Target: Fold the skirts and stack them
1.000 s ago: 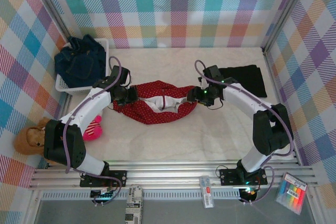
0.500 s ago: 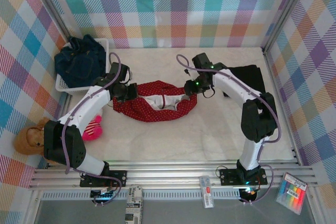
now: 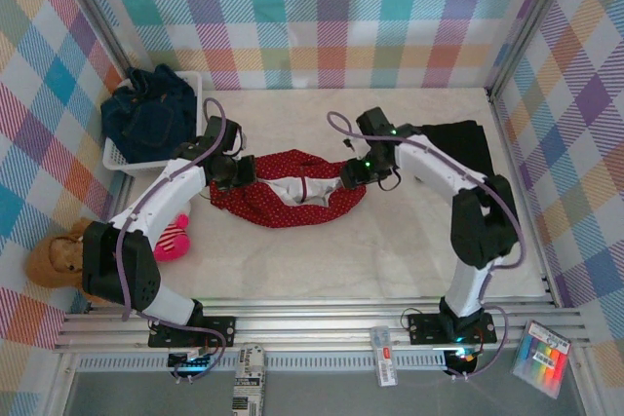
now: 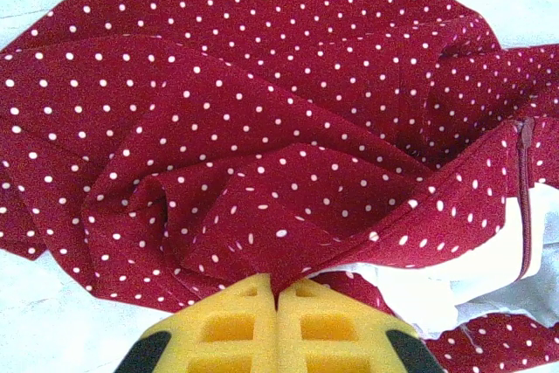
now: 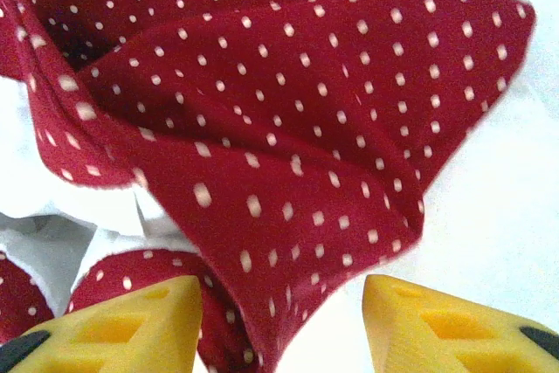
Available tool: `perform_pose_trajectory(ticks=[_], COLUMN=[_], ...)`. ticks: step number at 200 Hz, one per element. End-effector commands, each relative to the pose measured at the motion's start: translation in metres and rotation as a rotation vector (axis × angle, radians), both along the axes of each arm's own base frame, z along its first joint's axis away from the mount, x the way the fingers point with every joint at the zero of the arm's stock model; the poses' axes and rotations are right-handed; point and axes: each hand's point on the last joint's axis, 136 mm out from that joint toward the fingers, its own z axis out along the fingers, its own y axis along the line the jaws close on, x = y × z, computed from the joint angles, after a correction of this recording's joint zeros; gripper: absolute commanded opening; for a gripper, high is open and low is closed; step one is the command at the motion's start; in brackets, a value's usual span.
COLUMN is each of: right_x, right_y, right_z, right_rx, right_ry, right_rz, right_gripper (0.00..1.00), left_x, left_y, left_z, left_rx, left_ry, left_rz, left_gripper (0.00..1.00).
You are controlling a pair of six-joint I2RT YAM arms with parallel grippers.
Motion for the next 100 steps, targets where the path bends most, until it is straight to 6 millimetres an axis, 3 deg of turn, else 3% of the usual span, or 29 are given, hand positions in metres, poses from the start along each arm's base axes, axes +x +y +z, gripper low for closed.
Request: perform_pose_trajectory(ticks=[1, 32, 58, 100], right_x=[0.008, 0.007, 0.009, 0.001], right_y=[-0.004, -0.006, -0.02, 0.009], right_z=[0.024, 0.029, 0.026, 0.023], right_rx=[0.187, 0.262, 0.248, 0.371], right_ry=[-0.032, -0.02, -0.052, -0.016], right_rz=[-0.296, -0.422, -0.52, -0.388], right_gripper=[0.52, 0.51, 0.45, 0.41], left_x=[0.003, 0.001, 0.001, 0.002], left_y=[0.003, 0.004, 0.004, 0.003], left_z=[0.006, 0.006, 0.006, 0.006], left_rx=[0.004, 0.007, 0.009, 0.002], left_ry=[-0.005, -0.004, -0.007, -0.009], left_rz=[0.0, 0.001, 0.002, 0.003], left_gripper=[0.0, 0.0, 0.0, 0.0])
